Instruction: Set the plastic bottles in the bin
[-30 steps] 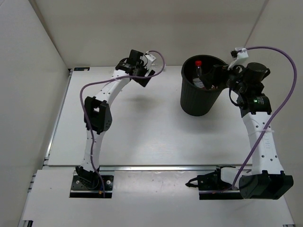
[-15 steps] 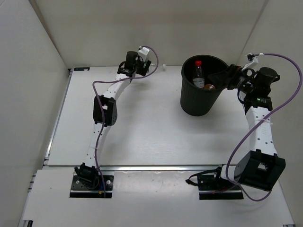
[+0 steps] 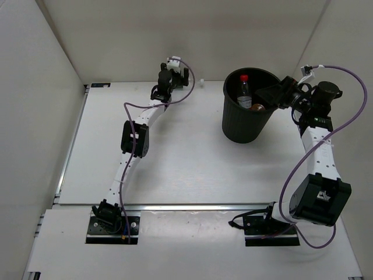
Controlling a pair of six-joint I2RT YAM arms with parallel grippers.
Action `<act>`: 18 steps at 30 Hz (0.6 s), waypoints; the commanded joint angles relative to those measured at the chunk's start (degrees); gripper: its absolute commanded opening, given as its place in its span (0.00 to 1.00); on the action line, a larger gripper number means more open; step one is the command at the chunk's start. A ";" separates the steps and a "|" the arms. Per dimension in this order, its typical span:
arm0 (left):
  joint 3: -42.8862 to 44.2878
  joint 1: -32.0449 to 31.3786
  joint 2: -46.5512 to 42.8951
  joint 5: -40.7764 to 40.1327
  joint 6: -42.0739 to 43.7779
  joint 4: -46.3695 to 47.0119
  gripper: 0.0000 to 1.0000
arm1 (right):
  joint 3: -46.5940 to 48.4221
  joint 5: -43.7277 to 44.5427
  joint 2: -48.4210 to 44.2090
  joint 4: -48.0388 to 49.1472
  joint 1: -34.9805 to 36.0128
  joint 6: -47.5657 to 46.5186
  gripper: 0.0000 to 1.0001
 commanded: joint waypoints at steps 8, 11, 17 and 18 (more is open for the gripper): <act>1.52 0.13 2.90 -4.08 -11.58 2.31 0.98 | 2.85 -0.02 1.49 5.88 1.04 6.48 0.94; 3.09 -0.13 0.97 -3.02 -11.68 -6.39 0.99 | 0.84 -0.29 1.23 9.14 1.22 8.95 0.95; -1.46 -0.50 -8.43 -1.28 -8.24 -29.38 0.99 | -1.72 -0.55 -1.66 12.31 -0.45 12.20 0.95; -2.08 -0.14 -10.01 1.09 -9.20 -31.17 0.99 | -2.68 -0.55 -2.54 13.01 -0.37 12.46 0.95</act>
